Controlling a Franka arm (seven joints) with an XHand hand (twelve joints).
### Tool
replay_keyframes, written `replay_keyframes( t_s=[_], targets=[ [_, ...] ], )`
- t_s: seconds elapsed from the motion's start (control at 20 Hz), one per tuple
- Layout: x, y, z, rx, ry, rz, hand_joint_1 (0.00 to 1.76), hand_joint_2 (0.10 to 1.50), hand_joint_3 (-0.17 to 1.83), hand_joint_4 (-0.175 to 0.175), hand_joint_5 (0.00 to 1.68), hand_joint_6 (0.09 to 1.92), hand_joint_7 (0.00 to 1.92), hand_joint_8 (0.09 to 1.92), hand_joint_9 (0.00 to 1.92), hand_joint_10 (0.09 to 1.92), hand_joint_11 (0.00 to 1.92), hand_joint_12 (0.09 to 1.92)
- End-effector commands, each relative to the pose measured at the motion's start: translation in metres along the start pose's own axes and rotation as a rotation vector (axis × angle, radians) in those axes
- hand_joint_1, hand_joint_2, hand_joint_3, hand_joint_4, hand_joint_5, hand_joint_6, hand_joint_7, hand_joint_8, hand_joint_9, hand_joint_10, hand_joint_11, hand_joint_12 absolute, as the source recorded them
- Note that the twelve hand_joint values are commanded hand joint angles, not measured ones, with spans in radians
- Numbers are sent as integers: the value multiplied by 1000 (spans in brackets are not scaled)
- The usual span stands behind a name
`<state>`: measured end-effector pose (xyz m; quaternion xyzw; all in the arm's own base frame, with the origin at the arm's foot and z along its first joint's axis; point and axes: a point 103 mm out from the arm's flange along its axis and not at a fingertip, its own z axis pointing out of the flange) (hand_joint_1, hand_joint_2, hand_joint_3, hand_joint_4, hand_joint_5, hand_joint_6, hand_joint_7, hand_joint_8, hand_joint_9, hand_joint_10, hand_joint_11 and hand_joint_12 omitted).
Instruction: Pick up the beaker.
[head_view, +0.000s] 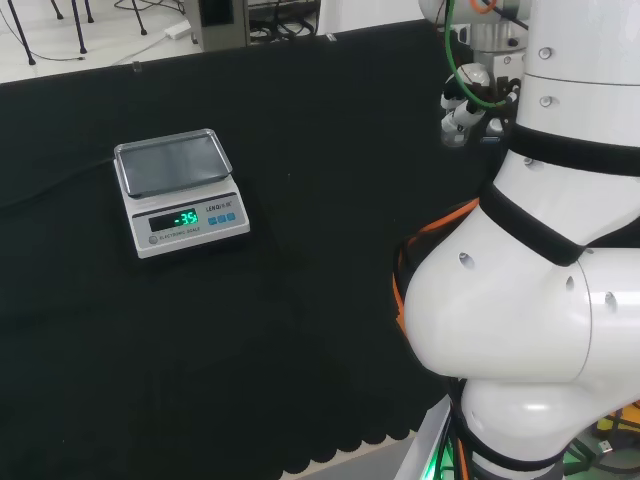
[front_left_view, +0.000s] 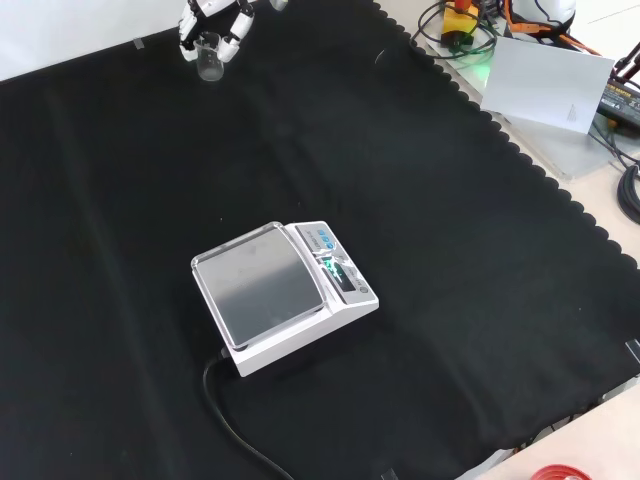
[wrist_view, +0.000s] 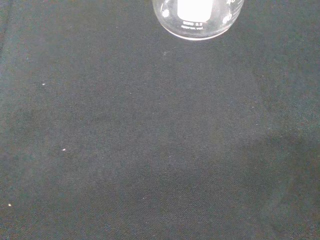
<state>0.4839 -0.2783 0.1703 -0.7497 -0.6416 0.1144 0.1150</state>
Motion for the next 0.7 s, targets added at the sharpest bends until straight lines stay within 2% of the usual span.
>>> replay_keyframes(
  t_s=[0.05,0.2,0.35,0.7],
  targets=[
    [9,5,-5,4,-14,-16,1045,1319,-93,-95,676,1276,642,784,881,763,730,1174],
    [14,1,-17,-10,-27,-18,1032,1300,-37,-117,678,1428,638,810,878,783,733,1181],
    [20,-6,-36,-36,-21,-25,1031,1297,-28,-120,678,1446,639,815,878,788,736,1182],
    [16,-11,-52,-50,-13,-28,1032,1292,-22,-121,682,1443,647,823,882,795,744,1182]
  ],
)
